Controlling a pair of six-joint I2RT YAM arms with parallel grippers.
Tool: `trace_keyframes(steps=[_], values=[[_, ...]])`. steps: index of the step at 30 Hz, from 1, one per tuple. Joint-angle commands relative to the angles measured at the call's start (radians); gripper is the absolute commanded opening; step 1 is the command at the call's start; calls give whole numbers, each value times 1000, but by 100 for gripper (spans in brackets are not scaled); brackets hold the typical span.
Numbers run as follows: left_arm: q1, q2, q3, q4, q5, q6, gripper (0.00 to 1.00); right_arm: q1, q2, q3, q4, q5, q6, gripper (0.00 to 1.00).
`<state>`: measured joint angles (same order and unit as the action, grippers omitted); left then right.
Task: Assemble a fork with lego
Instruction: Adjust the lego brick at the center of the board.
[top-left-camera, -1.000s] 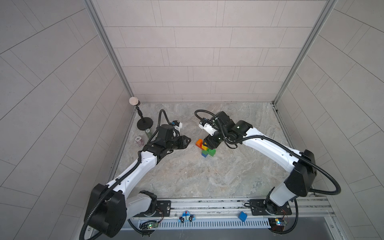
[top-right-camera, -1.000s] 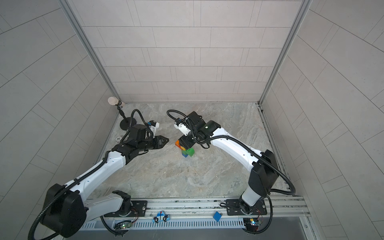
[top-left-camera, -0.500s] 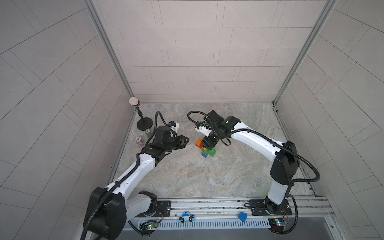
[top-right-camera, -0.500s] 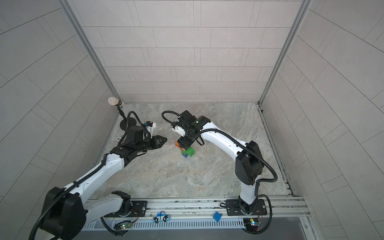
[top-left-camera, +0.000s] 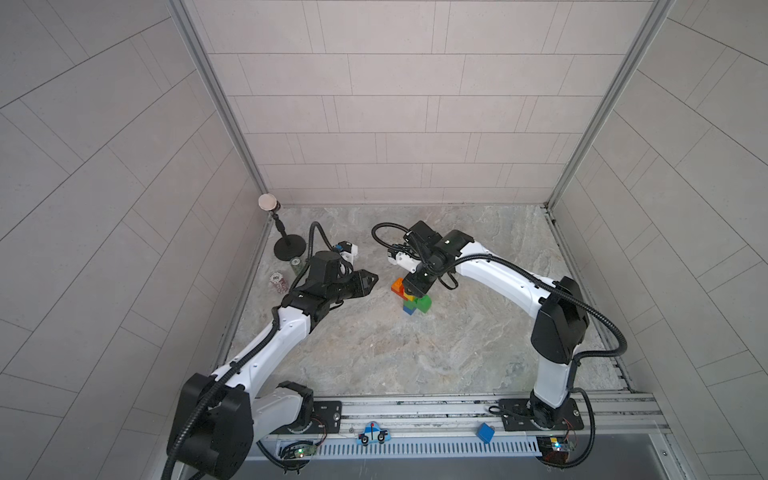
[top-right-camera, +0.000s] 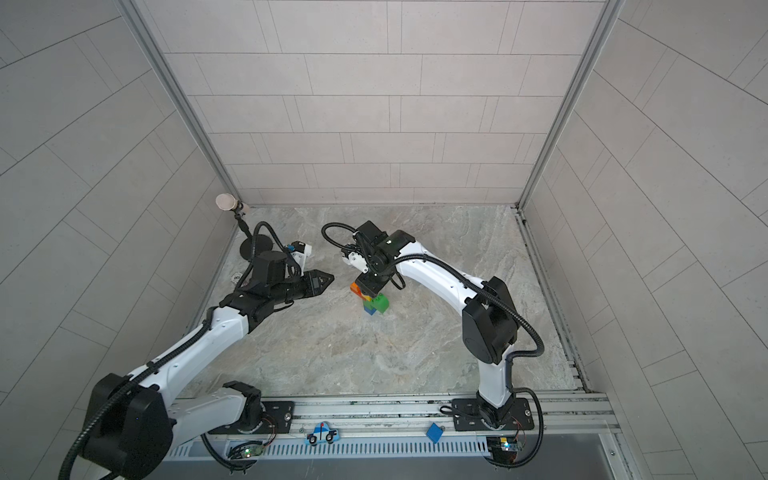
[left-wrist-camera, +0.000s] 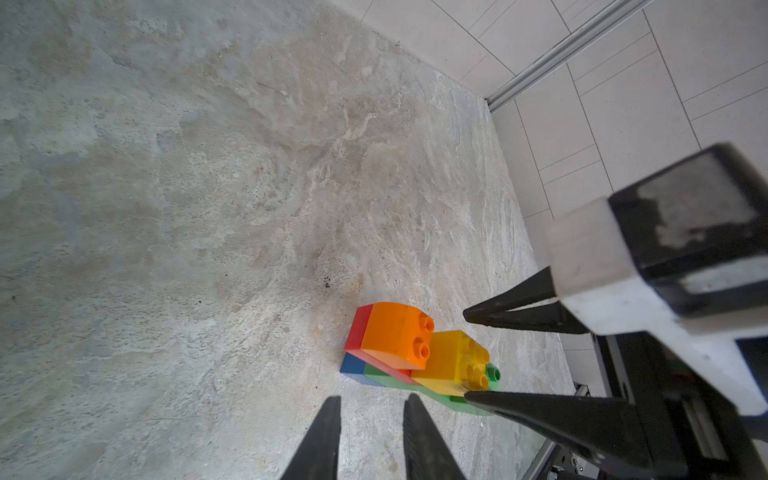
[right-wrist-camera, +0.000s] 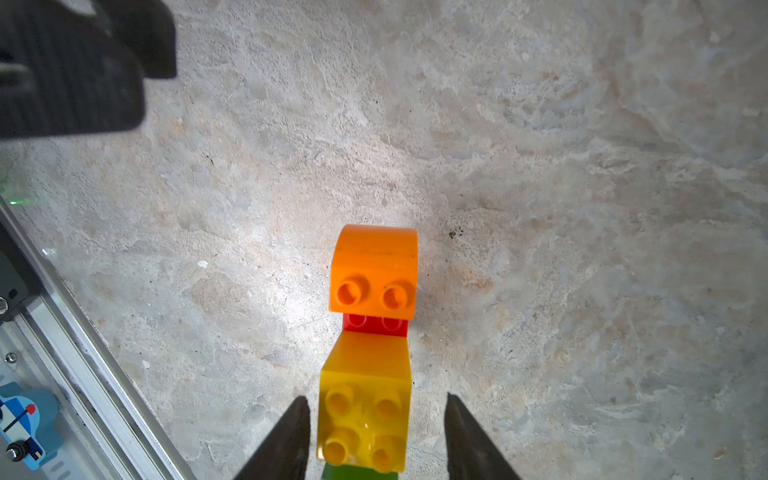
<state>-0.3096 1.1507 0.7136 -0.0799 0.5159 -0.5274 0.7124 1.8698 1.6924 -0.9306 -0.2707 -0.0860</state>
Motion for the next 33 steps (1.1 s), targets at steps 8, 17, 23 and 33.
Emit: trace_keyframes(steps=[8,17,23,33], values=[[7,5,-3,20,15,0,30,2,35,24,-34,-17,-11,47],[9,3,0,19,17,0,30,13,46,35,-54,3,-19,23],[11,2,1,17,16,2,30,32,57,22,-75,25,-25,0],[18,-6,0,7,9,4,30,90,65,-95,-66,113,-26,0]])
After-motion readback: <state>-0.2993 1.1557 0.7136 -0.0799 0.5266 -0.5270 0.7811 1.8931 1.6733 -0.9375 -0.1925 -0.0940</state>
